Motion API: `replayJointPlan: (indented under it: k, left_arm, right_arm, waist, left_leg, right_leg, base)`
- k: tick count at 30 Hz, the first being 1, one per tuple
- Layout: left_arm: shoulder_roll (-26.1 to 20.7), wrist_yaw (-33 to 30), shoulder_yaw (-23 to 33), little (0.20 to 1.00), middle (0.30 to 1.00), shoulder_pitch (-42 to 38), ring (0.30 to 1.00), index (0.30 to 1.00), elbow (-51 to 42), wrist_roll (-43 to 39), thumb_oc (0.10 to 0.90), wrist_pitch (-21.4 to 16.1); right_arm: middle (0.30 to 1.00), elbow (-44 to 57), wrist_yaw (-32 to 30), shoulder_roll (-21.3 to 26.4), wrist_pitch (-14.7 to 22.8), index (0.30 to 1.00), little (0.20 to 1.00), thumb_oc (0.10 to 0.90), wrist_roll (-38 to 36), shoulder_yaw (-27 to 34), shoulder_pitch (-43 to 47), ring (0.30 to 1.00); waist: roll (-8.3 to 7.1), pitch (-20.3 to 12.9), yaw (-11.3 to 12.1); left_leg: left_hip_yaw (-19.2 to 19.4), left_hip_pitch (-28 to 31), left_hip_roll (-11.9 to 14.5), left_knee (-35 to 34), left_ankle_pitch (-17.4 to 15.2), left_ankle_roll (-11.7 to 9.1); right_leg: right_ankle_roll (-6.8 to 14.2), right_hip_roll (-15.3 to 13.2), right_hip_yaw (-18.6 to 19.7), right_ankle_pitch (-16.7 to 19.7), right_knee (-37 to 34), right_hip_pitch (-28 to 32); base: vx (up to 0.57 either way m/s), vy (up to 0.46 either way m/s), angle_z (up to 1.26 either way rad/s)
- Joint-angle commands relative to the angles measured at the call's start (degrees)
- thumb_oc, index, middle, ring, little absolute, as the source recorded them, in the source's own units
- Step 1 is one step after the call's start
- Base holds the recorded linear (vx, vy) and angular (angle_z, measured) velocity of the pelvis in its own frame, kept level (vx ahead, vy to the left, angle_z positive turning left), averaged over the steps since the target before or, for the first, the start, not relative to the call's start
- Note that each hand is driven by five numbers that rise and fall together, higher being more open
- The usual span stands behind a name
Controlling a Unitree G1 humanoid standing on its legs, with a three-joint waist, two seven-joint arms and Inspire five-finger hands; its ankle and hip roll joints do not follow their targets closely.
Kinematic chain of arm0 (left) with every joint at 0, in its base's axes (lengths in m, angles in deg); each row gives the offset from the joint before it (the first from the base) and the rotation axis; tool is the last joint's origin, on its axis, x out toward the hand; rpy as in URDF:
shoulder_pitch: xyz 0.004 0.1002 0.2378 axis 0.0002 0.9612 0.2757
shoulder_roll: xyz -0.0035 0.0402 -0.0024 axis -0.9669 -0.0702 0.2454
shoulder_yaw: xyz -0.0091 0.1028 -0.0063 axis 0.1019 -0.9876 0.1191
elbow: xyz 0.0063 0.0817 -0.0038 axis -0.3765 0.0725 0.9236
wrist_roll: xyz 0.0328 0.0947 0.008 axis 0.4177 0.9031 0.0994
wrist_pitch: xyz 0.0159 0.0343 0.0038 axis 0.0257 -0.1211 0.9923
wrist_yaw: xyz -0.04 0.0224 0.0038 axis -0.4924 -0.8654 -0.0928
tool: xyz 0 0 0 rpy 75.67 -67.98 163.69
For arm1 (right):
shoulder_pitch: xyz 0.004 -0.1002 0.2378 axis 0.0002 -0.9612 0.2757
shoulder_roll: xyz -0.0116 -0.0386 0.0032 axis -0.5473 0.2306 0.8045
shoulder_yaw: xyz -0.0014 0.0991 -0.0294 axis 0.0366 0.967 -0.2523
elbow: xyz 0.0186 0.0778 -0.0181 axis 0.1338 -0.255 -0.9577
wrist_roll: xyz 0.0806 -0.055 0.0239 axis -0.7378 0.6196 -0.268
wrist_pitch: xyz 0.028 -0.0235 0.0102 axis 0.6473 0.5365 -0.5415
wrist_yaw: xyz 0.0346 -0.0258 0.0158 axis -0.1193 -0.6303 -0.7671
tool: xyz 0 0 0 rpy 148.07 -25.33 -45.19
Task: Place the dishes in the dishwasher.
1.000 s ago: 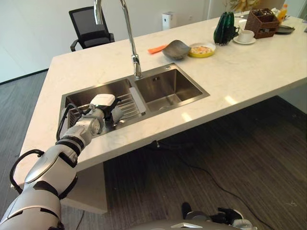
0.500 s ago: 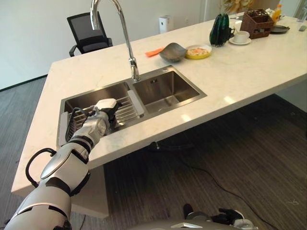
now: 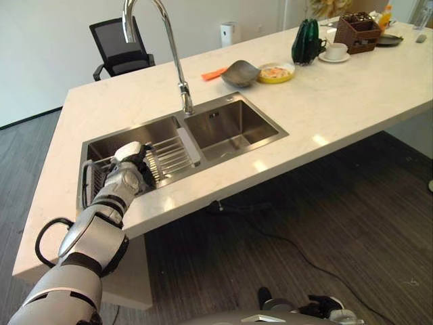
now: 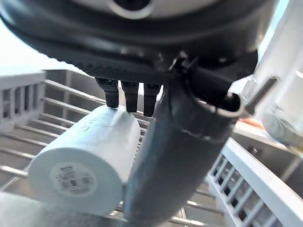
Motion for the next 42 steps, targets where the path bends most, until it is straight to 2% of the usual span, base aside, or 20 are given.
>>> replayJointPlan:
  k: [1, 10, 15, 22, 23, 27, 29, 31, 35, 42]
  left_arm:
    - [-3.4, -1.1, 1.1, 0.900, 0.900, -2.2, 0.900, 0.900, 5.1, -5.5, 0.800, 1.7]
    - [-0.4, 4.1, 2.5, 0.900, 0.900, 1.6, 0.900, 0.900, 9.9, -5.5, 0.800, 4.3]
    - [1.9, 3.5, 3.2, 0.900, 0.900, 2.8, 0.900, 0.900, 10.5, -5.1, 0.800, 5.1]
    - [3.4, 3.8, 7.2, 0.900, 0.900, 11.1, 0.900, 0.900, 11.8, -5.9, 0.800, 5.8]
    - [4.1, 4.3, 8.8, 0.900, 0.900, 14.5, 0.900, 0.900, 12.2, -6.3, 0.800, 6.0]
    - [3.8, 4.6, 12.0, 0.900, 0.900, 20.8, 0.900, 0.900, 13.1, -6.4, 0.800, 6.0]
    - [3.3, 4.3, 12.6, 0.900, 0.900, 21.4, 0.900, 0.900, 12.8, -6.8, 0.800, 5.8]
    - [2.5, 0.4, 15.9, 0.900, 0.900, 22.2, 0.900, 0.900, 10.2, -11.2, 0.800, 4.7]
    - [3.3, -1.4, 17.7, 0.900, 0.900, 25.0, 0.900, 0.900, 9.5, -12.7, 0.800, 4.5]
    - [3.4, 0.4, 16.9, 0.900, 0.900, 29.1, 0.900, 0.900, 10.7, -9.3, 0.800, 4.6]
  right_arm:
    - [0.900, -2.5, -0.5, -1.8, 0.7, 0.900, 0.900, 0.800, 0.7, -3.0, 3.7, 0.900]
    - [0.900, -4.5, 0.1, -1.5, -0.9, 0.900, 0.900, 0.800, 2.6, -3.7, 5.1, 0.900]
    - [0.900, -4.7, 0.1, -1.8, -1.1, 0.900, 0.900, 0.800, 2.9, -4.1, 6.3, 0.900]
    - [0.900, -5.0, 0.0, -1.8, -1.5, 0.900, 0.900, 0.800, 3.0, -3.2, 8.3, 0.900]
    - [0.900, -5.3, 0.1, -1.8, -1.7, 0.900, 0.900, 0.800, 3.2, -2.9, 8.7, 0.900]
    - [0.900, -6.3, 0.4, -1.1, -2.1, 0.900, 0.900, 0.800, 4.0, -1.4, 9.3, 0.900]
    - [0.900, -6.4, 0.2, -0.9, -2.1, 0.900, 0.900, 0.800, 4.0, -1.1, 9.4, 0.900]
    - [0.900, -6.6, -0.2, -1.0, -1.8, 0.900, 0.900, 0.800, 3.6, -0.3, 9.0, 0.900]
    - [0.900, -6.0, -1.0, -0.8, -1.5, 0.900, 0.900, 0.800, 3.3, 0.3, 8.6, 0.900]
    - [0.900, -5.6, -0.5, -0.4, -1.4, 0.900, 0.900, 0.800, 2.8, 0.7, 8.8, 0.900]
  waist:
    - [-3.93, 0.4, -1.1]
    - [-4.06, -0.2, -1.0]
    - [-4.23, -0.4, -1.0]
    - [-4.29, -0.4, -0.4]
    - [-4.24, -0.5, -0.2]
    - [-4.11, -0.9, 0.3]
    - [-4.08, -0.9, 0.5]
    - [-4.25, -0.9, 1.3]
    - [-4.42, -0.8, 1.6]
    - [-4.40, -0.5, 2.4]
  left_leg:
    - [-1.4, -1.4, 4.7, 0.2, 0.6, -3.9]
    - [-1.5, -1.6, 4.7, 0.2, 0.5, -3.8]
    - [-1.6, -1.9, 4.7, 0.2, 0.6, -3.7]
    - [-1.7, -2.0, 4.7, 0.2, 0.6, -3.6]
    - [-1.7, -2.0, 4.7, 0.2, 0.5, -3.6]
    - [-1.5, -1.7, 4.8, 0.2, 0.3, -3.6]
    - [-1.5, -1.7, 4.9, 0.2, 0.3, -3.6]
    - [-2.0, -1.8, 4.8, 0.2, 0.4, -3.6]
    - [-2.3, -1.9, 4.8, 0.2, 0.5, -3.6]
    - [-2.6, -1.7, 4.8, 0.2, 0.4, -3.6]
  right_leg:
    - [7.6, -6.9, 1.1, -9.3, 0.8, 7.3]
    - [7.4, -6.7, 1.1, -9.3, 0.8, 7.1]
    - [7.3, -6.8, 1.0, -9.3, 0.8, 7.0]
    - [7.2, -6.6, 1.0, -9.3, 0.8, 6.8]
    - [7.0, -6.5, 1.0, -9.5, 0.8, 6.8]
    - [6.8, -6.4, 1.1, -9.8, 0.8, 7.1]
    - [6.8, -6.5, 1.0, -9.8, 0.8, 7.1]
    - [6.7, -6.4, 0.7, -10.0, 0.8, 7.3]
    - [6.6, -6.4, 0.3, -10.1, 0.8, 7.6]
    - [6.5, -6.3, 0.1, -10.4, 0.8, 8.0]
  base:
    - [0.00, 0.000, 0.00]
    - [0.00, 0.000, 0.00]
    - [0.00, 0.000, 0.00]
    - [-0.01, -0.003, -0.02]
    - [0.00, 0.000, 0.00]
    - [0.01, -0.001, -0.07]
    - [0.00, -0.001, -0.03]
    - [0.00, 0.000, 0.00]
    - [0.00, -0.006, 0.02]
    - [0.00, 0.000, 0.00]
